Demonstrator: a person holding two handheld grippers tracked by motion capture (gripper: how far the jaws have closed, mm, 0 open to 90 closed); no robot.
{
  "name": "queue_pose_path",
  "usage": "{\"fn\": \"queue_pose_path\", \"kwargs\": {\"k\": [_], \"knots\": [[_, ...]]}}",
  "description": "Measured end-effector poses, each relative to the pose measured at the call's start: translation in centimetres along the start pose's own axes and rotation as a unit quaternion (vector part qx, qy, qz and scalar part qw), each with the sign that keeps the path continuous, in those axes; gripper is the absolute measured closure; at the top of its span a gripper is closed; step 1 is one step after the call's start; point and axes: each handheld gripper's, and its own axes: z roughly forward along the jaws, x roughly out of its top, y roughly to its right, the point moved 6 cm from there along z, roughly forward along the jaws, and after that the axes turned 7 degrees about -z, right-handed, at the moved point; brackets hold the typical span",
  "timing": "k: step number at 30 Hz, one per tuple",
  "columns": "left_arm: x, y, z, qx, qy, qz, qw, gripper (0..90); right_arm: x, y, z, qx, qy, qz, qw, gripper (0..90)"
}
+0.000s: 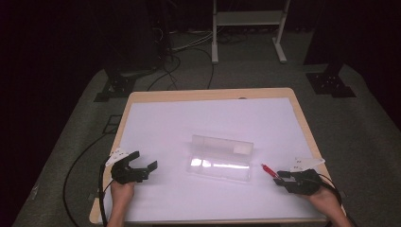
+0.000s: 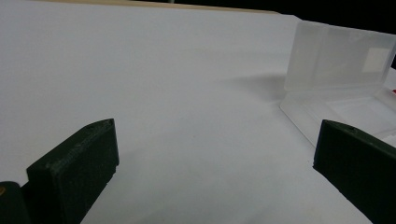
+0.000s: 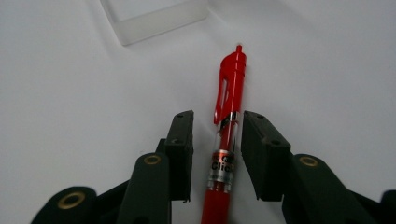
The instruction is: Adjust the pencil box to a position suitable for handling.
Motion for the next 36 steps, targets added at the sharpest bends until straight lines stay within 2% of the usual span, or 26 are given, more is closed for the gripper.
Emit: {"fn": "queue_pose_path", "kwargs": {"k": [13, 27, 36], "knots": [[0.02, -0.05, -0.03, -0.002, 0.001, -0.002, 1.0, 0.0, -0.27, -0.13, -0.04, -0.005, 0.002, 0.016, 0.9999, 77.1], [0.04, -0.08, -0.04, -0.003, 0.001, -0.003, 1.0, 0.0, -0.2, -0.05, -0.09, -0.001, 0.004, 0.033, 0.9995, 78.9], [0.07, -0.1, -0.04, -0.004, 0.003, -0.005, 1.0, 0.0, 0.59, -0.22, -0.42, 0.002, 0.01, 0.028, 0.9996, 78.9]]}}
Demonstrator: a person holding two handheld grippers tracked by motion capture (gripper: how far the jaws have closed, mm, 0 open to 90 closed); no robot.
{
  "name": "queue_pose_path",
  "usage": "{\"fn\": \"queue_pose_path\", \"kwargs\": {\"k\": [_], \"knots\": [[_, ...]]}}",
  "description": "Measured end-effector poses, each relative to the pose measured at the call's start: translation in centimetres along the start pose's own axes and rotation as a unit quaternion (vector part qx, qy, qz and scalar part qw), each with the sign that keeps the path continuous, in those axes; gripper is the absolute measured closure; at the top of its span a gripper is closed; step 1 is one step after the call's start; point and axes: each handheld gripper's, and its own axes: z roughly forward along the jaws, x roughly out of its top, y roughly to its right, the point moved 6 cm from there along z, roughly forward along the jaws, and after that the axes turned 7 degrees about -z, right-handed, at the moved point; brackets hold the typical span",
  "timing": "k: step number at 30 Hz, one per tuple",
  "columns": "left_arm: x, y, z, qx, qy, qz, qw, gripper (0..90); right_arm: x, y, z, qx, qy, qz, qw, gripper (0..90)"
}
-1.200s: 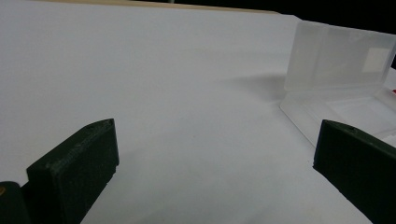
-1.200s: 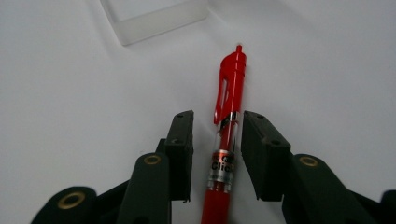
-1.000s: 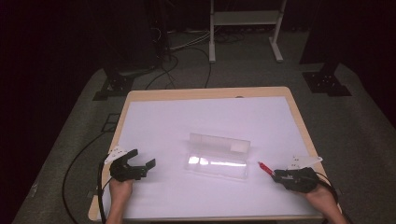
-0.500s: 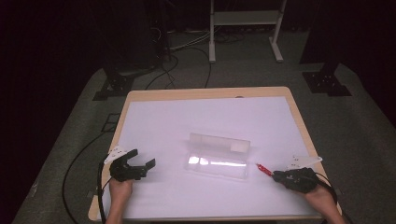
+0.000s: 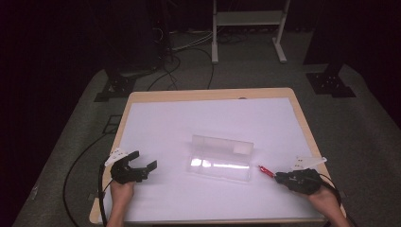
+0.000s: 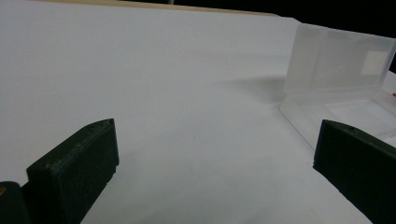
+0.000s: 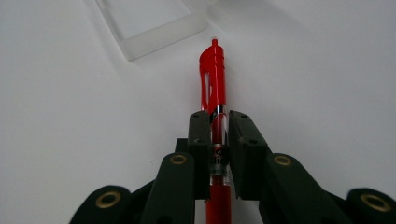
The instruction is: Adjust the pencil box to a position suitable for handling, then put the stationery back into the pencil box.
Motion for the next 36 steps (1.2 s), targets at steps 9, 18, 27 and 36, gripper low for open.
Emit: {"fn": "queue_pose_path", "kwargs": {"k": [9, 18, 27, 36], "knots": [[0.0, 0.0, 0.0, -0.001, 0.001, -0.001, 1.0, 0.0, 1.8, -0.5, -1.1, 0.01, 0.018, -0.01, 0.9997, 78.9], [0.0, 0.0, 0.0, 0.0, 0.001, -0.001, 1.0, 0.0, 4.3, -0.8, -1.6, 0.019, 0.032, -0.037, 0.9987, 78.9], [0.0, 0.0, 0.0, -0.001, 0.001, 0.0, 1.0, 0.0, 6.5, -1.7, -1.9, 0.028, 0.036, -0.068, 0.9966, 78.9], [0.0, 0.0, 0.0, -0.001, 0.001, 0.0, 1.0, 0.0, 7.9, -2.5, -1.5, 0.047, 0.037, -0.085, 0.9946, 78.8]]}}
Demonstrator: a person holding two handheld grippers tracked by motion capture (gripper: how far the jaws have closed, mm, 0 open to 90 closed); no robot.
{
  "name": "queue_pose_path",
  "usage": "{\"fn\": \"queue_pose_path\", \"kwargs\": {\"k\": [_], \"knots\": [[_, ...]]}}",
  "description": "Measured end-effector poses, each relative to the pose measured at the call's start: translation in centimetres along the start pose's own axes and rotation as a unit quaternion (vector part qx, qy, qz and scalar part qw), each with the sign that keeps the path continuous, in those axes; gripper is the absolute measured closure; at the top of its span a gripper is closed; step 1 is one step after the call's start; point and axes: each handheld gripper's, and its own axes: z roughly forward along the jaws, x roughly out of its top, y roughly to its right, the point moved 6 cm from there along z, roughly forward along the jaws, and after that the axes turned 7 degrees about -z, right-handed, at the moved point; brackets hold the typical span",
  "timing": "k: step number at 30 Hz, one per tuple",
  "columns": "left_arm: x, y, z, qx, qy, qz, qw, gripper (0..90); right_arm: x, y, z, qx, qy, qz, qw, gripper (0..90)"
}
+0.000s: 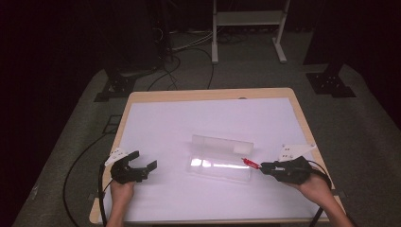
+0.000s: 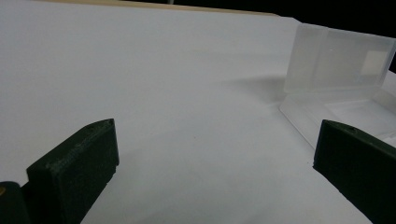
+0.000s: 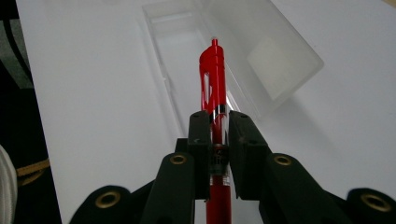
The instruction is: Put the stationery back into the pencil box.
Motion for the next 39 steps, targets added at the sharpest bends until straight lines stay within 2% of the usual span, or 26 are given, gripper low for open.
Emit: {"fn": "queue_pose_path", "kwargs": {"k": [12, 30, 39], "knots": [[0.0, 0.0, 0.0, 0.0, 0.0, 0.005, 1.0, 0.0, 1.8, -0.7, 1.3, 0.012, -0.002, -0.027, 0.9996, 78.8], [0.0, 0.0, -0.1, -0.002, 0.002, 0.004, 1.0, 0.0, 3.4, -1.0, 4.3, 0.039, -0.021, -0.042, 0.9981, 78.8], [0.0, 0.0, 0.0, 0.0, 0.0, 0.005, 1.0, 0.0, 4.0, -1.1, 5.6, 0.05, -0.019, -0.051, 0.9973, 78.8]]}}
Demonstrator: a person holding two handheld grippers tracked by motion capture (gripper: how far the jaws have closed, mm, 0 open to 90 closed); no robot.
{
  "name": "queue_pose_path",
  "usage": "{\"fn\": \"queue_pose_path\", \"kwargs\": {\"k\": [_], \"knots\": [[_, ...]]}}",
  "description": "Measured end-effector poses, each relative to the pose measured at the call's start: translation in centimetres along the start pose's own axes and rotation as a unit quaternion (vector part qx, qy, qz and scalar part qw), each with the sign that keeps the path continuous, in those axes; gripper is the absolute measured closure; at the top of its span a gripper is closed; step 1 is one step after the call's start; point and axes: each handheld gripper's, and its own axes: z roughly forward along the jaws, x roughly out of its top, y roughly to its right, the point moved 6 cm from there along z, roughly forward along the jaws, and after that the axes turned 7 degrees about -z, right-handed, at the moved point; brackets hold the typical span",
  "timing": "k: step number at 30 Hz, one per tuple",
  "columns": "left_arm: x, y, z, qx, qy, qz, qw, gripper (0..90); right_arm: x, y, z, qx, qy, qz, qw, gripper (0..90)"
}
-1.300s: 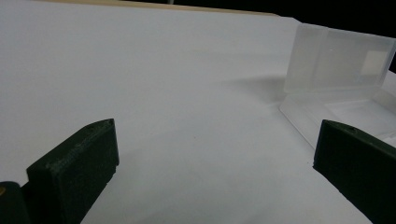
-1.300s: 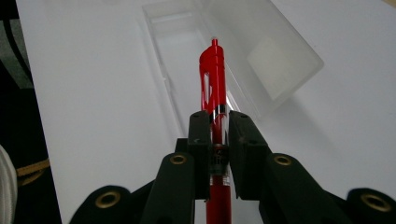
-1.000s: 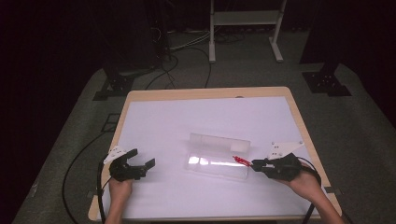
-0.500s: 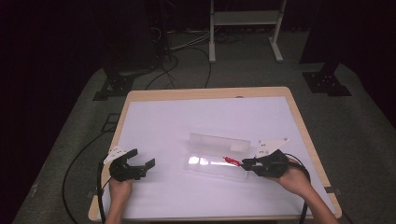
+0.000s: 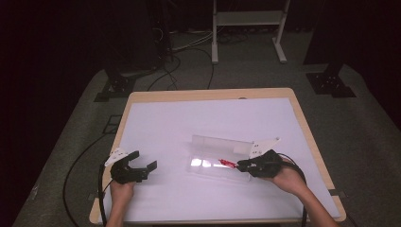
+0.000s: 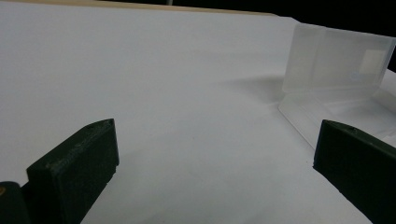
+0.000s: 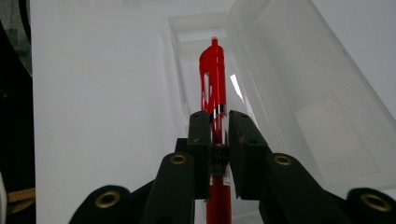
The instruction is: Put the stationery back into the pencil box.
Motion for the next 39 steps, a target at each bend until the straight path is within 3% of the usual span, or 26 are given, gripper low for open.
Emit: {"fn": "queue_pose_path", "kwargs": {"k": [14, 39], "knots": [[0.0, 0.0, 0.0, 0.0, 0.0, 0.001, 1.0, 0.0, 1.0, 0.3, 0.9, 0.004, 0.007, -0.001, 1.0, 78.8], [0.0, 0.0, 0.0, 0.0, 0.001, -0.001, 1.0, 0.0, 1.1, 0.9, 2.8, 0.011, 0.002, -0.006, 0.9999, 78.7]]}}
